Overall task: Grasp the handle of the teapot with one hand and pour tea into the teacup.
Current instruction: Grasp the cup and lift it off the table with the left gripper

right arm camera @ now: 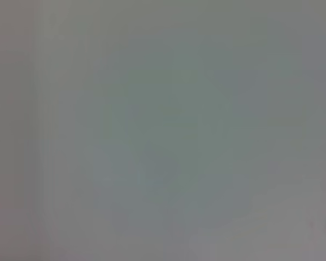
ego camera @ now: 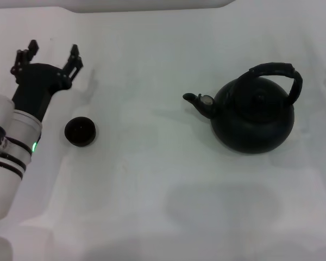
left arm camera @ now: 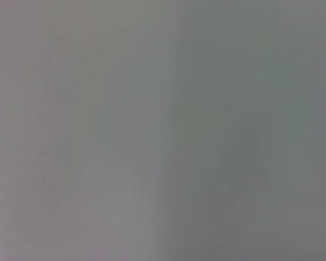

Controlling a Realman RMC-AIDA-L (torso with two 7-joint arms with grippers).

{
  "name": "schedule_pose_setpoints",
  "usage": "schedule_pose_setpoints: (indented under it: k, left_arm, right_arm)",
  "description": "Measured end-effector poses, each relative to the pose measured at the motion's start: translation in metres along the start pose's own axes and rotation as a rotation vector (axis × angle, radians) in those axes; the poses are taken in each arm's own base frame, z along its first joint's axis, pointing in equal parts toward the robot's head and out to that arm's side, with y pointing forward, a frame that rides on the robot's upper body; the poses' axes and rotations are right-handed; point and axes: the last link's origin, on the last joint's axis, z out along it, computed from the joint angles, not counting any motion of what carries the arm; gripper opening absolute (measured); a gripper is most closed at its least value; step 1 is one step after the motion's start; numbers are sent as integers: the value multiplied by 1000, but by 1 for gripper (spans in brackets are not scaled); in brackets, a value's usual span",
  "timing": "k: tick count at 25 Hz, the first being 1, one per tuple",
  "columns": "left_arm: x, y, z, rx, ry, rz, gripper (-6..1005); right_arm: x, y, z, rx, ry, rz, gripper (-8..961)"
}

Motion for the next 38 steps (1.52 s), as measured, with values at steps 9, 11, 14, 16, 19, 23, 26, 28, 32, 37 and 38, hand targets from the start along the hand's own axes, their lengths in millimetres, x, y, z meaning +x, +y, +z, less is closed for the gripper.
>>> schedule_pose_setpoints:
  k: [9, 11, 14, 16, 19, 23, 26, 28, 32, 37, 38]
  left_arm:
    - [15, -2, 37, 89, -104, -225, 888]
    - [15, -1, 47, 69, -178, -250, 888]
    - [19, 0, 58, 56, -244, -298, 888]
    - [25, -3, 63, 57, -277, -350, 888]
    - [40, -9, 72, 25, -351, -415, 888]
    - [63, -13, 80, -67, -463, -422, 888]
    - [76, -19, 82, -149, -580, -401, 888]
    - [79, -21, 81, -177, -602, -406, 888]
    - [86, -33, 75, -240, -631, -426, 888]
    - [105, -48, 69, -323, -674, -456, 887]
    - [109, -51, 67, -338, -686, -462, 887]
  right_arm:
    - [0, -2, 0, 14, 3, 6, 870]
    - [1, -2, 1, 14, 9, 6, 869]
    - [2, -2, 1, 16, 16, 7, 868]
    - [3, -3, 0, 18, 20, 7, 868]
    - [3, -3, 0, 20, 23, 7, 867]
    - [3, -3, 0, 20, 22, 7, 866]
    - [3, -2, 1, 18, 21, 7, 865]
    - [3, -2, 1, 17, 21, 7, 864]
    - [3, -2, 1, 18, 20, 7, 863]
    - [2, -3, 1, 19, 20, 7, 862]
    - [2, -3, 1, 19, 20, 7, 861]
